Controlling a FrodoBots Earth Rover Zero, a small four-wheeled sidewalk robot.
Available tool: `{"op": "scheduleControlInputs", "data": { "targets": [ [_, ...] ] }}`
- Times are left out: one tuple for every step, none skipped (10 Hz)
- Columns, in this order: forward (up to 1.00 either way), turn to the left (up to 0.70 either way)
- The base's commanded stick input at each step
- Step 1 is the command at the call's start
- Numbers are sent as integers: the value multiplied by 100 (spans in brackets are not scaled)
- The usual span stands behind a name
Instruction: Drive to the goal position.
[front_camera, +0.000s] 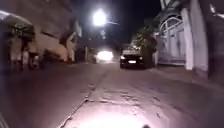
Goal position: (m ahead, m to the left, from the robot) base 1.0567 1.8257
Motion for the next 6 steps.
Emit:
{"op": "scheduleControlInputs", "data": {
  "targets": [
    [70, 0],
    [70, 0],
    [70, 0],
    [70, 0],
    [70, 0],
    [70, 0]
  ]
}}
